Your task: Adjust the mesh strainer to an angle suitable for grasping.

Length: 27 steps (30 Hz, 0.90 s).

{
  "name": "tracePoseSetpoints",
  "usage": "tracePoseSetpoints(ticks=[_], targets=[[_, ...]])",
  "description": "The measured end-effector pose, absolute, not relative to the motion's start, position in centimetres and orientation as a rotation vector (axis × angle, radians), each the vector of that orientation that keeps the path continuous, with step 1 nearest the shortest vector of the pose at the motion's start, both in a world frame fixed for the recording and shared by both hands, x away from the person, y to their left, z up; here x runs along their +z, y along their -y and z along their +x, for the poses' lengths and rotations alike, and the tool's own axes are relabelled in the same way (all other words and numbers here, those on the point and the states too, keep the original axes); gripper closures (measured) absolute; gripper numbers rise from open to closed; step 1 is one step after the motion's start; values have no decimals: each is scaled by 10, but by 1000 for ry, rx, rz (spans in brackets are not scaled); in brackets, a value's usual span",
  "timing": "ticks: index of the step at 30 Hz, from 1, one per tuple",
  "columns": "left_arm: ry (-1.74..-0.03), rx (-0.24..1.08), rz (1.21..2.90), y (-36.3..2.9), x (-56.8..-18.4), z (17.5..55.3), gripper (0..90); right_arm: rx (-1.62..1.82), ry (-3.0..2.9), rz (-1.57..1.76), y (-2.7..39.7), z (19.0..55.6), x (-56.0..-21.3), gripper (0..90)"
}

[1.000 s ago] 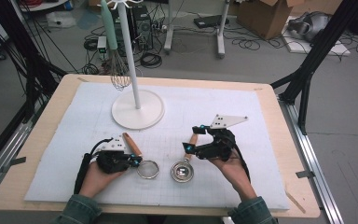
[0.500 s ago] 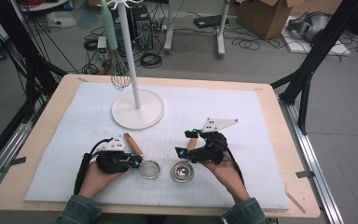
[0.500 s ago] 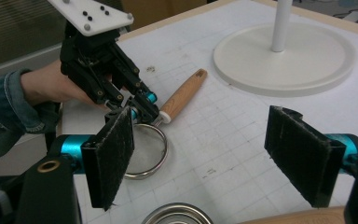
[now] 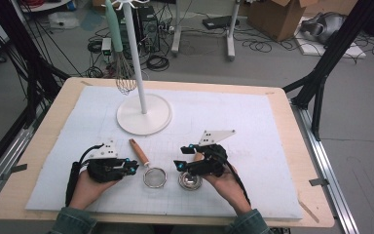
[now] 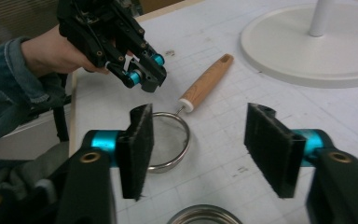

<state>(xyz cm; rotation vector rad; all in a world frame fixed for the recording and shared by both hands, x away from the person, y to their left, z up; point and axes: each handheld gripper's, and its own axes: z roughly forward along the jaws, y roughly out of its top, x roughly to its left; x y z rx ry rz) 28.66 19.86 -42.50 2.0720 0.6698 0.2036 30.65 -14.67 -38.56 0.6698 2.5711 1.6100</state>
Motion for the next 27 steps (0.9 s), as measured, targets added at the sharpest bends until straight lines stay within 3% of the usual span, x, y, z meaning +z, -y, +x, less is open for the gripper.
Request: tracePoseSetpoints(ticks=[18,27], targets=[[-713,240,2029,-236,-422,272,614,1608,-2739,614,122,293,-408,802],[-744,269,2008,-246,-420,273,514,1614,-2754,587,116,286,-414,892]])
